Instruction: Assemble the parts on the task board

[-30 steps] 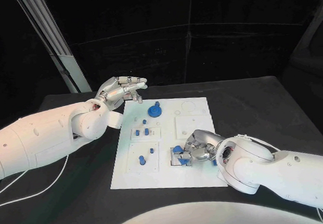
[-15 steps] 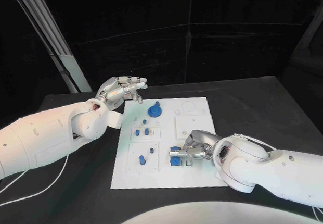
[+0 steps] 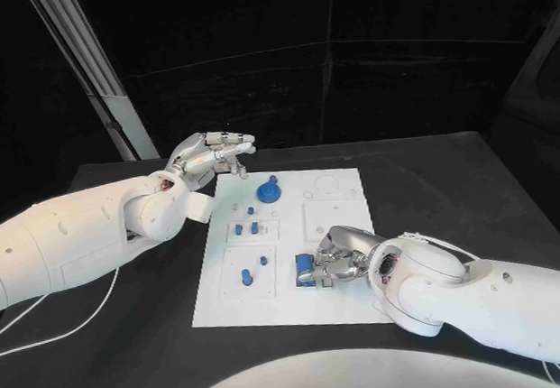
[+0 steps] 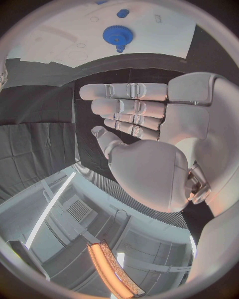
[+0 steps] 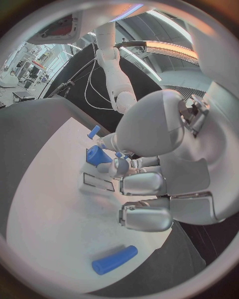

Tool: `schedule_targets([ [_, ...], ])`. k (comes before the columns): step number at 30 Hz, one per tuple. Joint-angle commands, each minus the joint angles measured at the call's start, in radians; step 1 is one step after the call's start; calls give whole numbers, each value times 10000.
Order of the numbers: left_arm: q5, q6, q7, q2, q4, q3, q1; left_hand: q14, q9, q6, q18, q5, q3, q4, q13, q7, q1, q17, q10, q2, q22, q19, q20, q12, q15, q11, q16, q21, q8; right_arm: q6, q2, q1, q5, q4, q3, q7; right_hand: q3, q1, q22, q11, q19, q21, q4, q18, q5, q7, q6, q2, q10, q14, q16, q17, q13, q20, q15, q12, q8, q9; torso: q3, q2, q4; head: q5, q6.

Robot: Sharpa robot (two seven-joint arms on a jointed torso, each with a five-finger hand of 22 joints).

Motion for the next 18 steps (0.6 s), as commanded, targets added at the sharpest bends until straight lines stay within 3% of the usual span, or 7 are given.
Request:
schedule_targets([
  [1, 34, 113, 24, -3, 16, 9, 14, -85, -9, -62, 138, 9, 6, -63, -11, -13, 16, -10, -42, 117, -10, 32, -22, 51, 14, 3, 60, -38, 49, 207, -13, 12, -163, 82, 3, 193, 45, 411, 33, -48, 8, -24, -236, -80, 28, -7, -52, -2, 44, 392, 3, 34, 32, -15, 27, 14, 39, 27, 5, 1, -4, -3, -14],
  [18, 34, 109, 19, 5, 11, 9, 14, -85, -9, -62, 138, 9, 6, -63, -11, -13, 16, -10, -42, 117, -10, 32, -22, 51, 14, 3, 60, -38, 49, 92, 94, 12, -167, -130, 5, 208, 32, 480, 276, -67, 152, 100, -192, -134, 165, -28, 18, 326, 186, 457, 175, 309, 231, -24, 15, 240, 88, 92, -5, 7, 7, -38, 7],
])
